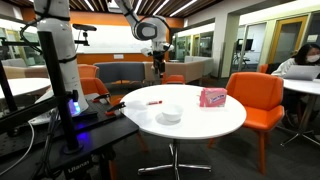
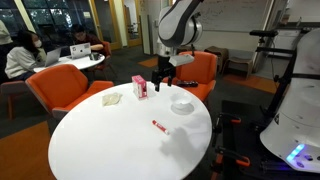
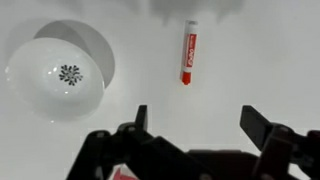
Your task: Take the marker from the table and put it in the white bowl
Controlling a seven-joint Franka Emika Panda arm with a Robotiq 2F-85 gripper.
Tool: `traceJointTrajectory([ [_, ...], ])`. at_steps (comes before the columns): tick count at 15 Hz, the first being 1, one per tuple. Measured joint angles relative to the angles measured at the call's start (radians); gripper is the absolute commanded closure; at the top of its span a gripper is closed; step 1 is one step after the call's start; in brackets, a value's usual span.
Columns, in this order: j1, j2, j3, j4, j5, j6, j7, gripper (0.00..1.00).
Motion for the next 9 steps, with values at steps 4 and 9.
traceJointTrajectory([
  [4, -0.009, 0.176, 0.031, 0.047, 0.047, 0.080, 0.000, 0.00],
  [9, -0.047, 0.325, 0.066, 0.111, 0.048, 0.097, -0.003, 0.00],
])
